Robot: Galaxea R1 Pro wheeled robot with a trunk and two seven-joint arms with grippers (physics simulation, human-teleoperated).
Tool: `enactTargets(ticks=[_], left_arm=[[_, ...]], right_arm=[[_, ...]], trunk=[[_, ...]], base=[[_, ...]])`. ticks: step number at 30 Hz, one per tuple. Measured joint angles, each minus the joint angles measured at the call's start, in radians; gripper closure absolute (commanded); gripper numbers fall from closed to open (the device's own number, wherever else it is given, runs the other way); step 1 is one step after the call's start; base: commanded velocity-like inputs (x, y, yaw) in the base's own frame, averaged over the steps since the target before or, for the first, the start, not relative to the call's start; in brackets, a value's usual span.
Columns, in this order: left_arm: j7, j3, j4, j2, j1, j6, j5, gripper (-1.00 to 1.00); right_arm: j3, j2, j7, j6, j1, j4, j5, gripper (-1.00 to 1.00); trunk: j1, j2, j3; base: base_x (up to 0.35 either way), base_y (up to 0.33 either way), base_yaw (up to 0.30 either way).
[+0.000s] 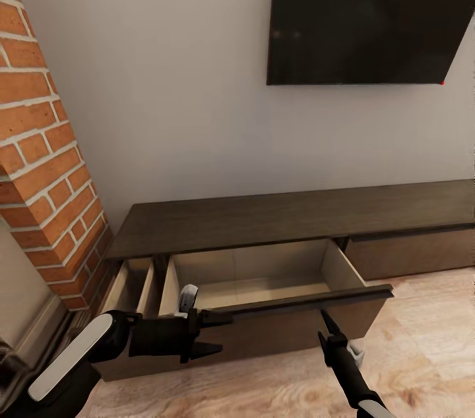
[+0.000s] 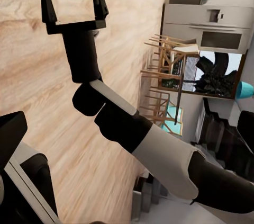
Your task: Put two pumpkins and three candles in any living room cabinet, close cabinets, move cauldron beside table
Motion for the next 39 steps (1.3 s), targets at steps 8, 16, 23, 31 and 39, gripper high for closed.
enactTargets(ticks=[8,16,23,31,39], left_arm=[[0.000,0.003,0.004,0.000,0.000,0.000,0.000,-1.00],[0.001,0.002,0.007,0.000,0.000,0.000,0.000,-1.00],[0.001,0.006,0.013,0.001,0.000,-0.003,-0.002,-1.00],[0.002,0.009,0.014,0.001,0.000,-0.005,0.003,-1.00],[0.007,0.007,0.015,0.001,0.000,-0.005,0.004,-1.00]], right_arm=[[0.003,-0.020,0.005,0.159,0.000,-0.001,0.001,-1.00],[0.006,-0.090,0.018,0.243,0.000,0.005,0.005,-1.00],[0.009,-0.132,0.021,0.282,0.000,0.018,0.169,-1.00],[0.008,-0.135,0.023,0.285,0.000,0.056,0.298,-1.00],[0.008,-0.135,0.027,0.280,0.000,0.097,0.331,-1.00]], trunk=[[0.000,0.000,0.000],[0.000,0.000,0.000],[0.000,0.000,0.000],[-0.015,0.028,0.012],[-0.046,0.084,0.038]], base=[[-0.119,0.000,0.000],[-0.100,0.000,0.000],[-0.024,0.000,0.000],[-0.001,0.000,0.000],[0.000,0.000,0.000]])
